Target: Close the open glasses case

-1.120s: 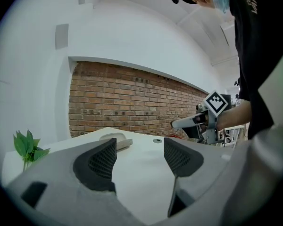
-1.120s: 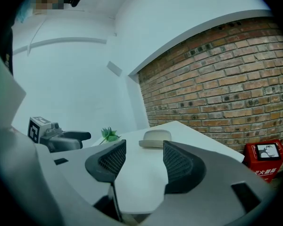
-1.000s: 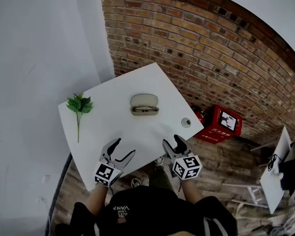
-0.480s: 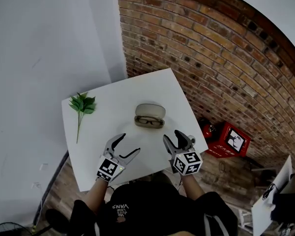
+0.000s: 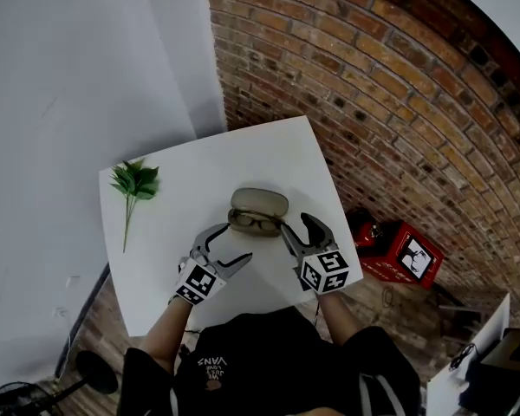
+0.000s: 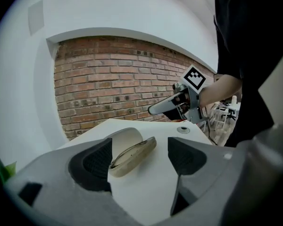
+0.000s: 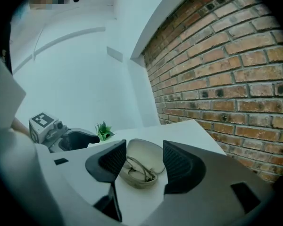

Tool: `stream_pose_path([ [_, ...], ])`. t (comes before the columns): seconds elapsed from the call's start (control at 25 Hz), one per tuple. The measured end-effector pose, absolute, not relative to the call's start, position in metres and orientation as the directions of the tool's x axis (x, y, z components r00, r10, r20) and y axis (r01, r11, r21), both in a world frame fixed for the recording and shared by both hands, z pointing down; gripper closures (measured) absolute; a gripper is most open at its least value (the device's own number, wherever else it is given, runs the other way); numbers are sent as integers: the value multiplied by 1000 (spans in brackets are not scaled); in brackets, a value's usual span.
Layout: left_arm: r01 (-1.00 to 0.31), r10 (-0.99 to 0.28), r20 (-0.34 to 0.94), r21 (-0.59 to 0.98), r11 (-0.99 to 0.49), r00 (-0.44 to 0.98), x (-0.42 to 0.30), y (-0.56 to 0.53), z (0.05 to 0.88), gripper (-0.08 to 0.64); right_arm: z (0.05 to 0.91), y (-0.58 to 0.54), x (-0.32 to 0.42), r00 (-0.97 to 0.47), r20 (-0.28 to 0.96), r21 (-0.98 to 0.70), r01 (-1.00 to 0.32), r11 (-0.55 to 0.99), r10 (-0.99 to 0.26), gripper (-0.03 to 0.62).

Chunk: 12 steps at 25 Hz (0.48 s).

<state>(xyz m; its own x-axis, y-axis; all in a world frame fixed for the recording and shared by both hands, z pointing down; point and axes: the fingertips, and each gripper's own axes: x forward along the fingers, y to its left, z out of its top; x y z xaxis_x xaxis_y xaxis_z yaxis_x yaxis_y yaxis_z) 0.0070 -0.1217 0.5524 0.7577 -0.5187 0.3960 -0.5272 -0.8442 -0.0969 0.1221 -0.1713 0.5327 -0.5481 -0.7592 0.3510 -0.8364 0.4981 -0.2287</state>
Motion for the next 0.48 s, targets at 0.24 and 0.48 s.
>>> stream_pose_path([
  [0.24, -493, -486, 455, -115, -863, 746, 22, -137, 578, 187, 552, -210, 123, -573, 381, -237, -819, 523, -725, 371],
  [0.48, -449, -444, 531, -128, -884, 722, 28, -135, 607, 184, 564, -250, 119, -579, 394, -232, -814, 532, -714, 374],
])
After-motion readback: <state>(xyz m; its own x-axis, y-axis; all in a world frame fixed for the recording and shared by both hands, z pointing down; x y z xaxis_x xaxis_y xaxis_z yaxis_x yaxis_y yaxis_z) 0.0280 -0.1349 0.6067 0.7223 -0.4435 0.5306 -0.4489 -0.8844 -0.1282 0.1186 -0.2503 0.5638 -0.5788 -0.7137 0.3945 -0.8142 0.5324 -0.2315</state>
